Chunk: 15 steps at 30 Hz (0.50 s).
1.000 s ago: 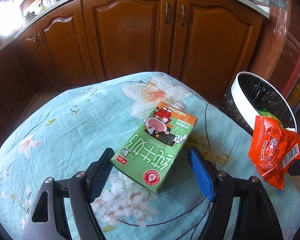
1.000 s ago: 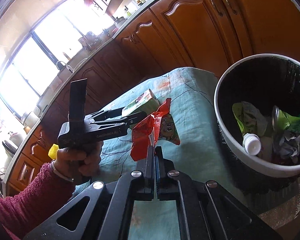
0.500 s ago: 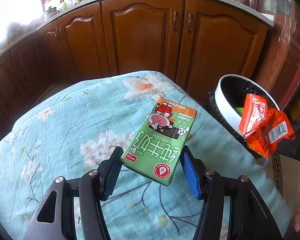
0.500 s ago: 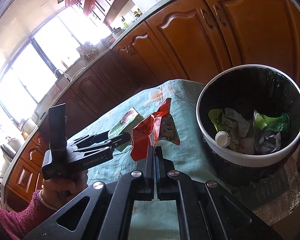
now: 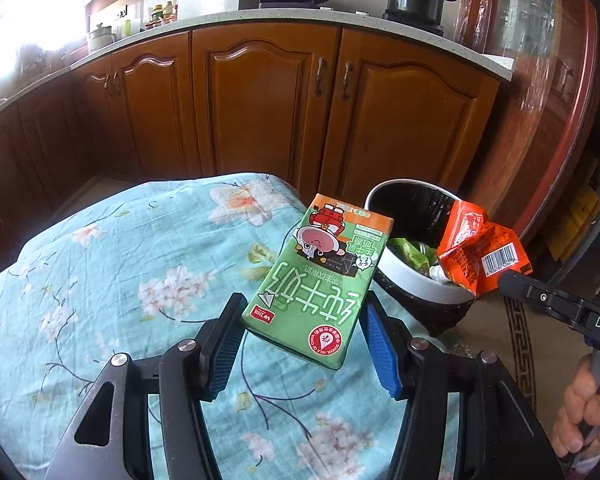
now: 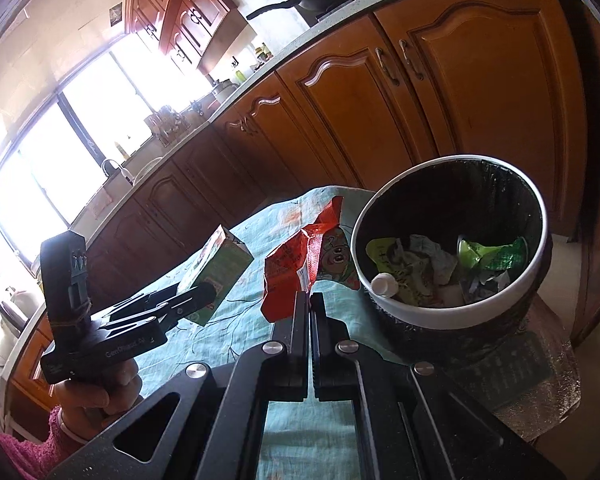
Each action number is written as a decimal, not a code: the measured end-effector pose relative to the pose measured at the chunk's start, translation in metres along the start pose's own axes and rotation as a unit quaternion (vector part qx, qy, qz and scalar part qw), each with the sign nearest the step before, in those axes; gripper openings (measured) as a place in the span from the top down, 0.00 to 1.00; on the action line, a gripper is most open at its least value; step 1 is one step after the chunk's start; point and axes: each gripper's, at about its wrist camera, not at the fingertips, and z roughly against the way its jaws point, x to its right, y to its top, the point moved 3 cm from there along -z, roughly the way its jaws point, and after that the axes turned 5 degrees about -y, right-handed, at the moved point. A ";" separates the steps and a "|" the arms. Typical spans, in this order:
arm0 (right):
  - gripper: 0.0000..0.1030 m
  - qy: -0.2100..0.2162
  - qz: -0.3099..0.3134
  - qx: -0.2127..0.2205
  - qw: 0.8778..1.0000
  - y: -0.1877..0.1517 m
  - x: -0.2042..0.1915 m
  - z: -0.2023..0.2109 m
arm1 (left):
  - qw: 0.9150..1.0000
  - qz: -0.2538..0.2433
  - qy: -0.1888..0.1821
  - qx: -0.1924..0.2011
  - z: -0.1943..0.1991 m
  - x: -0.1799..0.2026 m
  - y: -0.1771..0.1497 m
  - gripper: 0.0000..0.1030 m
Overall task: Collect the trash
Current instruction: 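Carry the carton and red wrapper over the bin and release both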
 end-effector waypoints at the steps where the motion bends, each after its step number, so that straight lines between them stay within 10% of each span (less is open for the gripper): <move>1: 0.99 -0.002 -0.001 0.001 1.000 0.000 0.002 0.003 | 1.000 -0.001 -0.002 0.001 0.001 0.002 0.000 0.46; 15: 0.99 -0.021 -0.018 0.014 1.000 -0.005 0.028 0.026 | 0.999 -0.018 -0.027 0.005 0.009 0.027 0.007 0.46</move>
